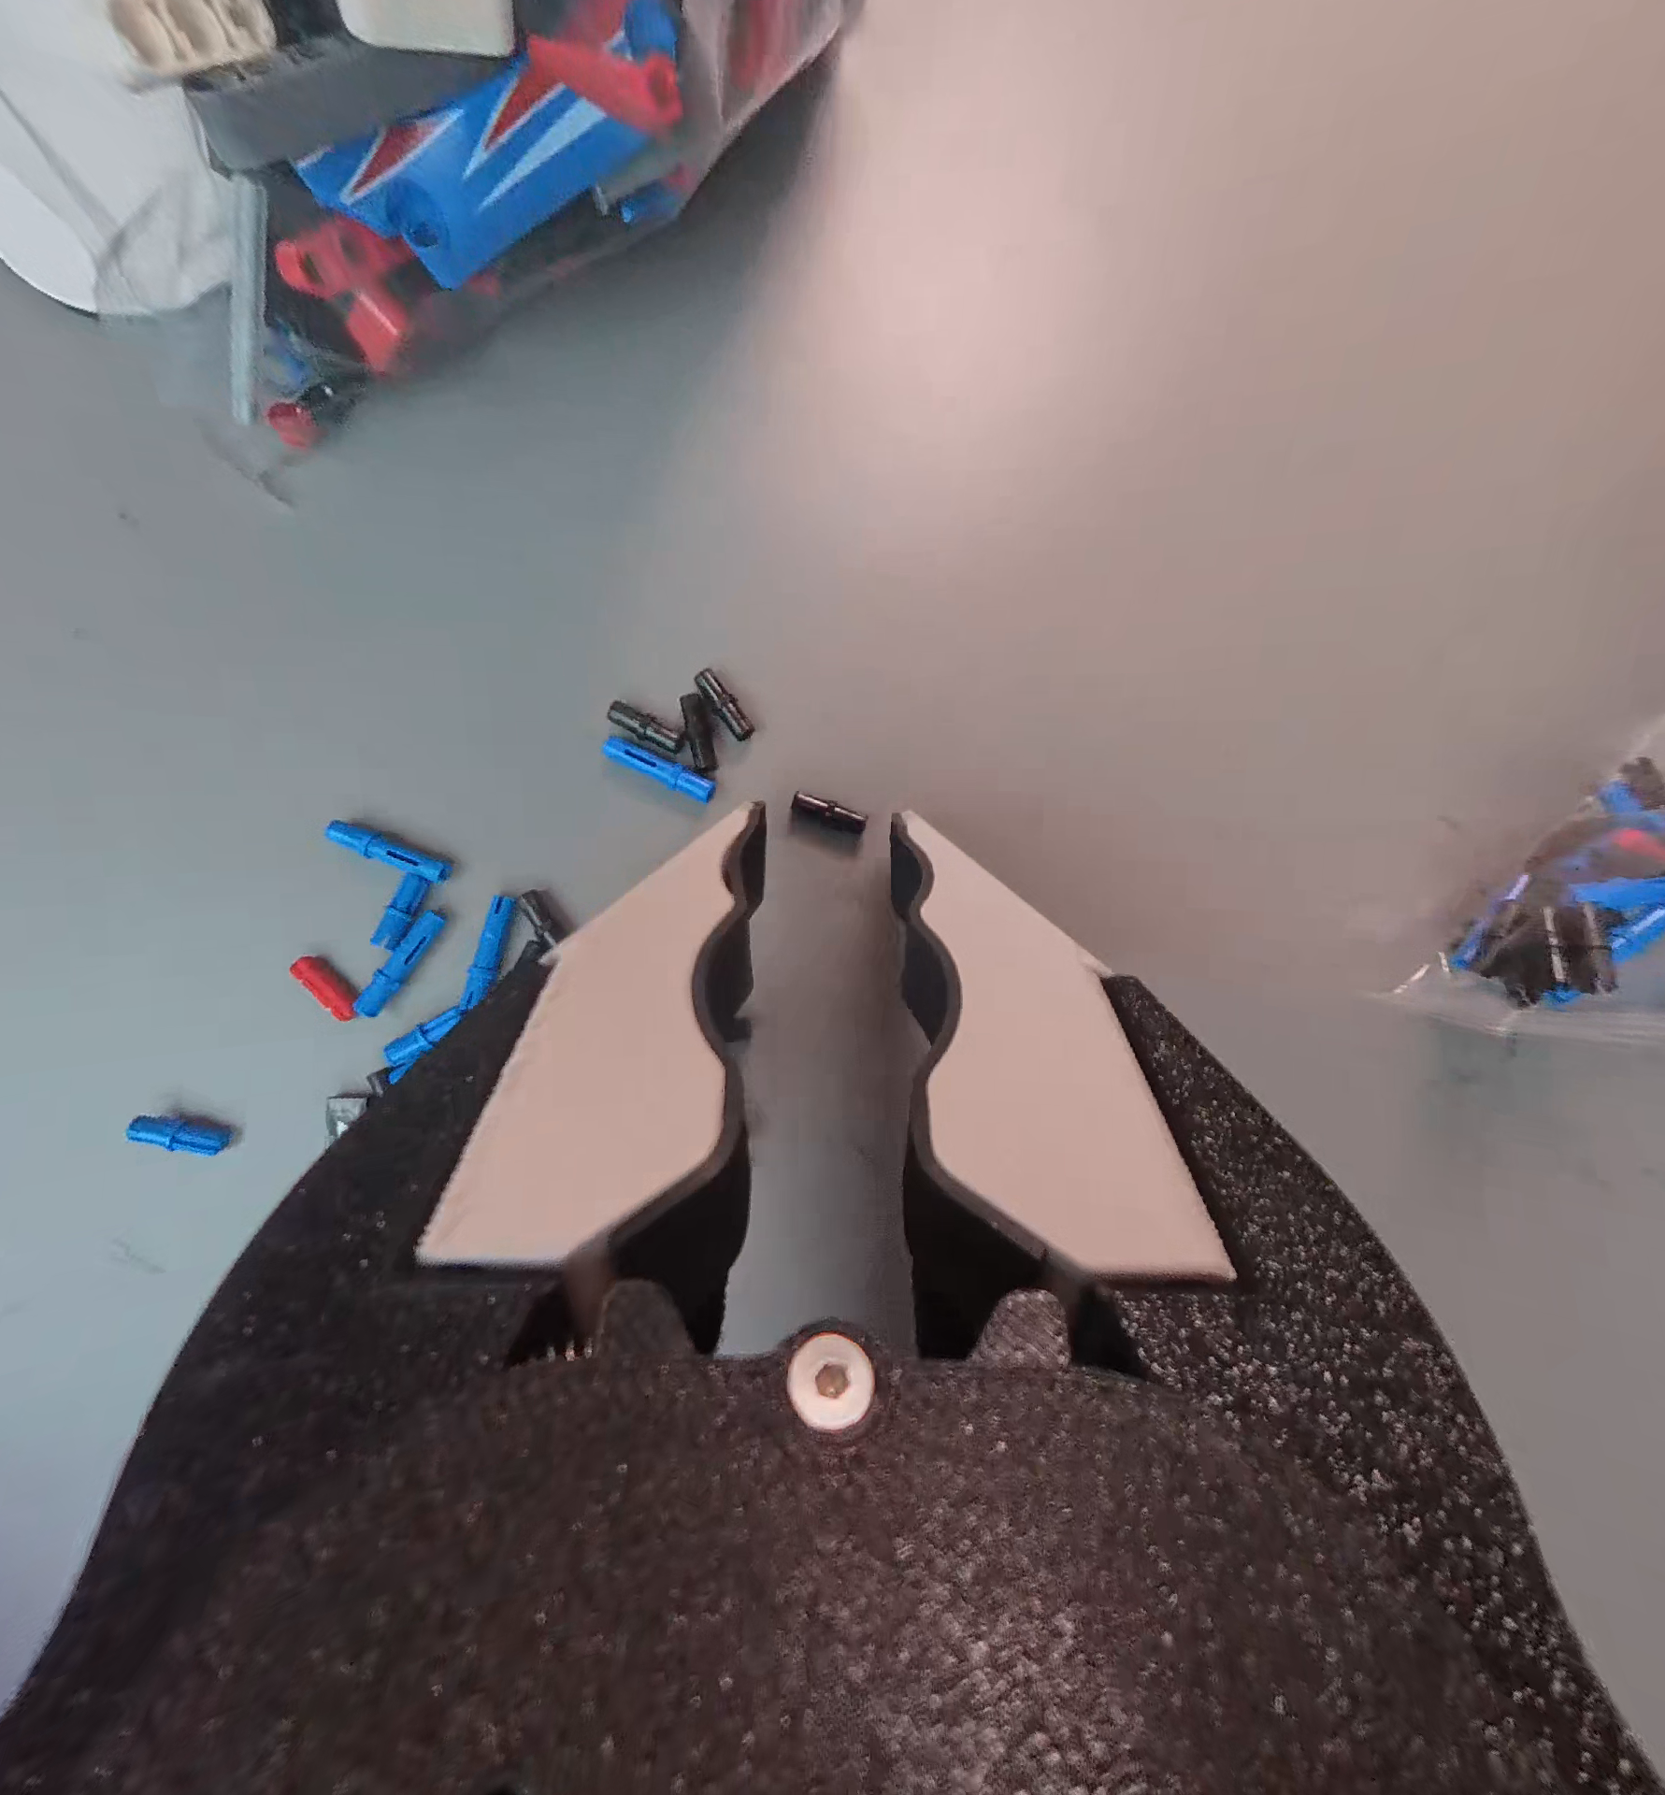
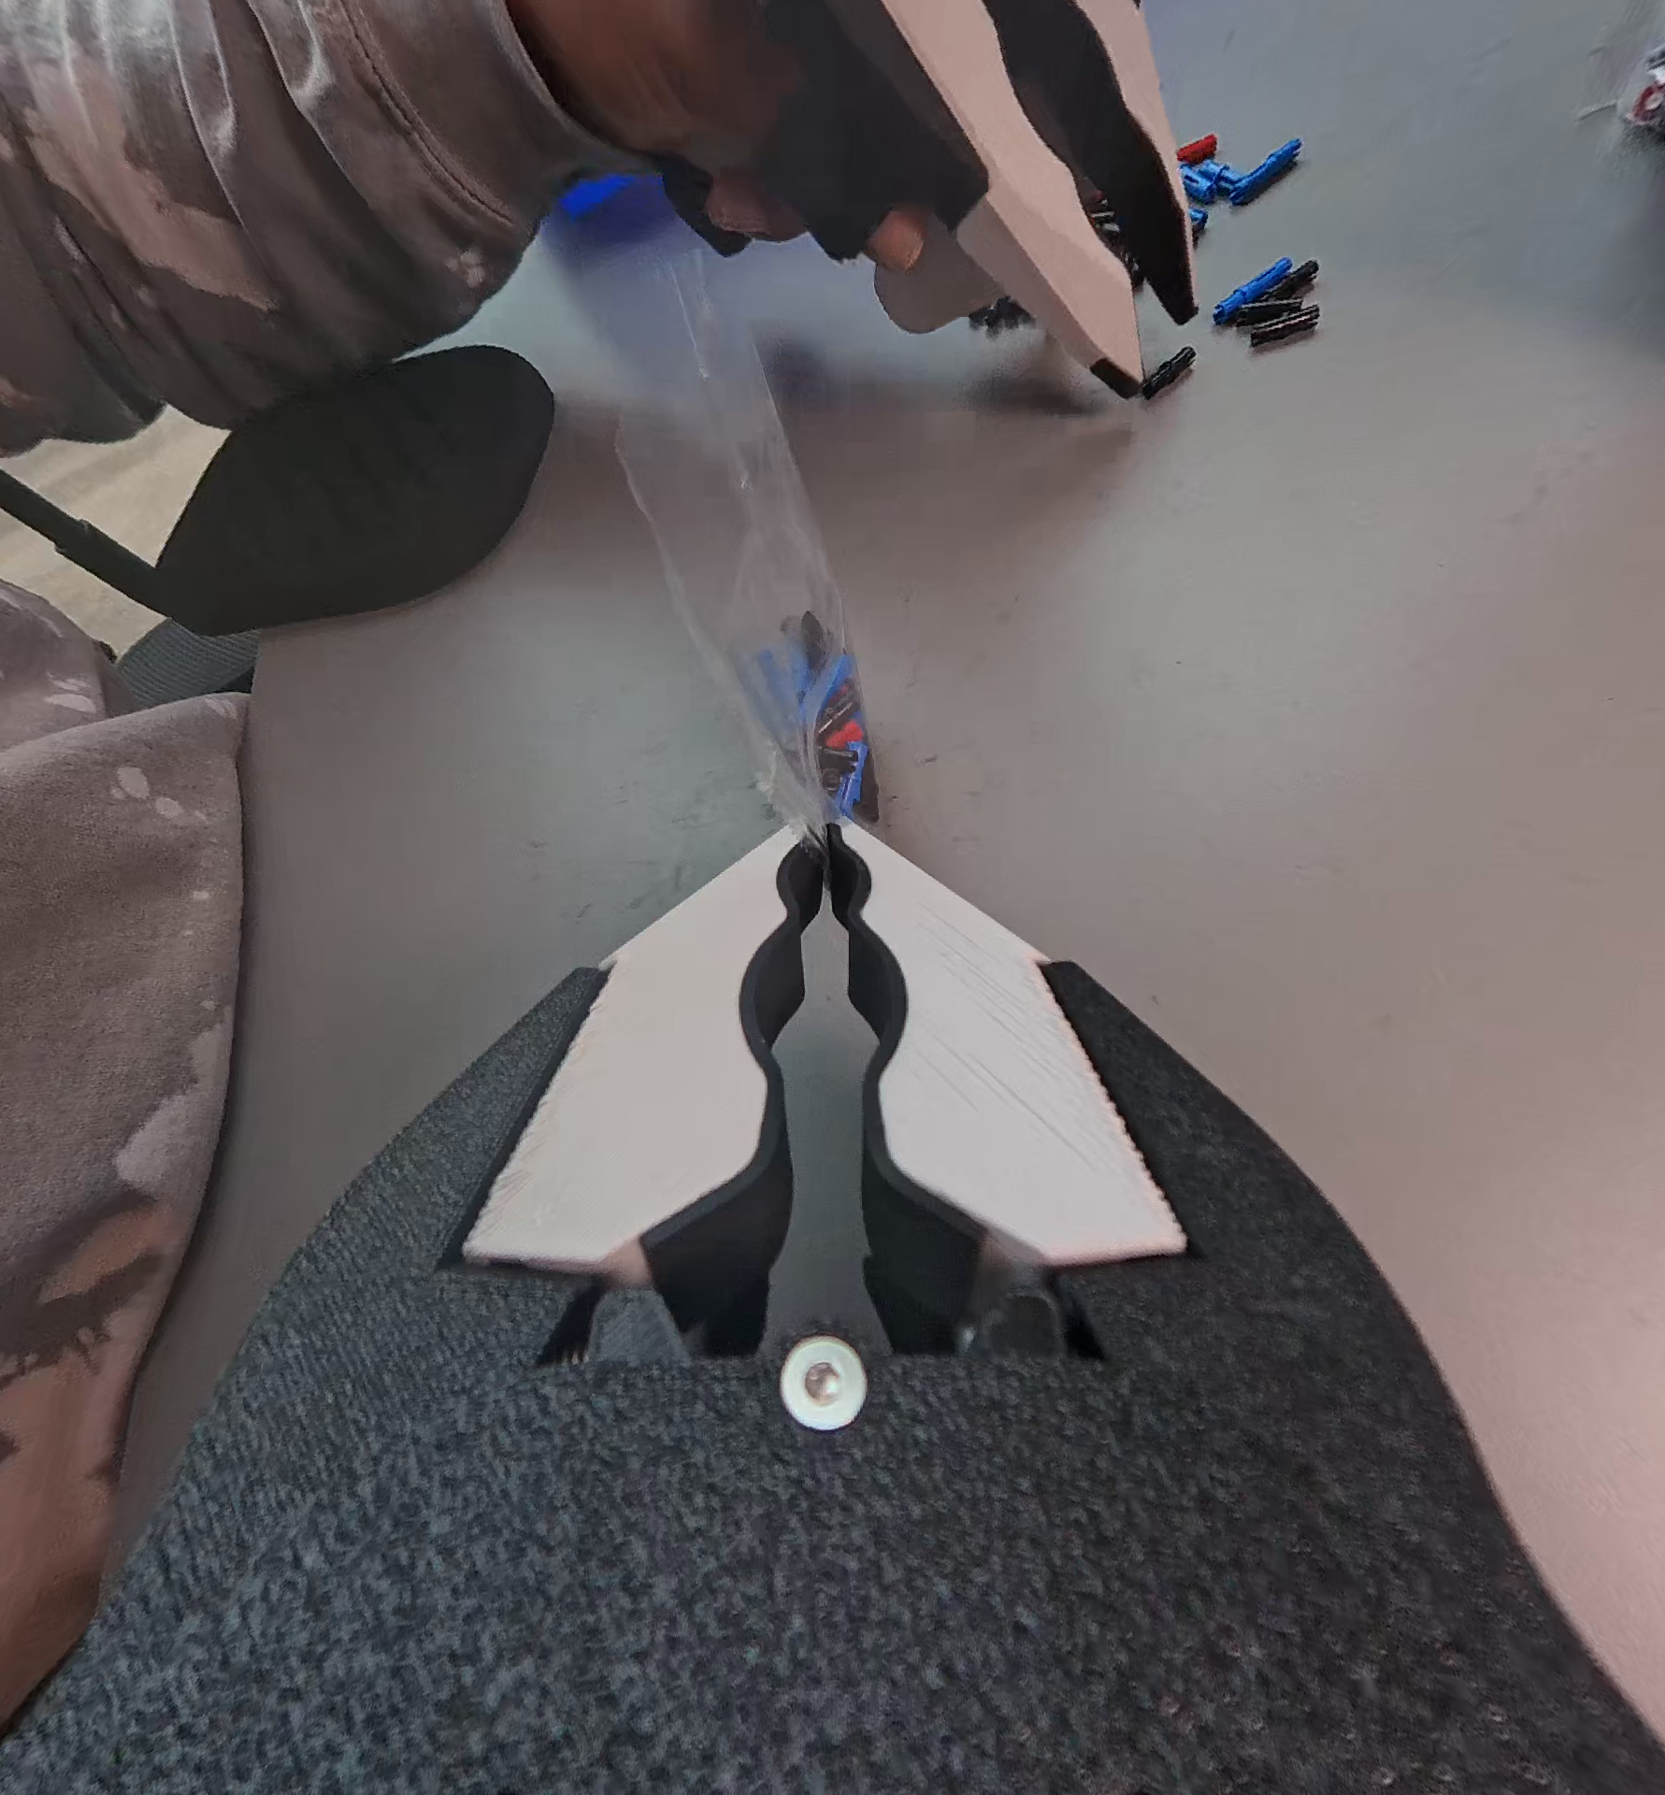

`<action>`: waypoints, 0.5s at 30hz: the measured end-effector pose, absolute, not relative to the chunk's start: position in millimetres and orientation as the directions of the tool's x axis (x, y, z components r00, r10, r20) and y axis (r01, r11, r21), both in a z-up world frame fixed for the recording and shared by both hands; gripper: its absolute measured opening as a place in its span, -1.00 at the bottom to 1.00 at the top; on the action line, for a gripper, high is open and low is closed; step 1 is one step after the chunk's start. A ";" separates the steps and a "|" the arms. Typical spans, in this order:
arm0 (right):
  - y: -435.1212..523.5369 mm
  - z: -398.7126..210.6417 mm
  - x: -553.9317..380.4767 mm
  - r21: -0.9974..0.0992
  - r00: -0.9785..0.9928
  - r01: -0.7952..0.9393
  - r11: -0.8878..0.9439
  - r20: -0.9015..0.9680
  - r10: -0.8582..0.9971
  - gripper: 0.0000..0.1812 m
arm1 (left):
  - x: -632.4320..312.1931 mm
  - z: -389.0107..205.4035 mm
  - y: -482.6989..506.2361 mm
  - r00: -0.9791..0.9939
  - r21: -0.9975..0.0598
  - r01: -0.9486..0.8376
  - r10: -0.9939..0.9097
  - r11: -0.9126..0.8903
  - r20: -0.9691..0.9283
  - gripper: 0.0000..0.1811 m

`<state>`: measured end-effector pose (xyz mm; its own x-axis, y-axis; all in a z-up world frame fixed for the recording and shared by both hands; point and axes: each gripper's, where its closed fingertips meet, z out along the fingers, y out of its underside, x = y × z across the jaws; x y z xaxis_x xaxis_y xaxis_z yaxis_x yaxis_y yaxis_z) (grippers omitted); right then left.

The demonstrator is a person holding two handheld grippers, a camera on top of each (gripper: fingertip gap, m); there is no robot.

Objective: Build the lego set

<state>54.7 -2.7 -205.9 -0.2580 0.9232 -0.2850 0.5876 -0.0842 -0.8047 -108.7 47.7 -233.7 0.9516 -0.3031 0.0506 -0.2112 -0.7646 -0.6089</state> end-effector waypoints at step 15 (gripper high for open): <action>-2.6 -205.6 55.5 -0.805 -0.260 0.587 -0.087 -0.289 0.921 -1.00 | -113.5 -239.3 50.4 0.947 -0.611 -0.236 -0.321 -0.756 0.031 -0.83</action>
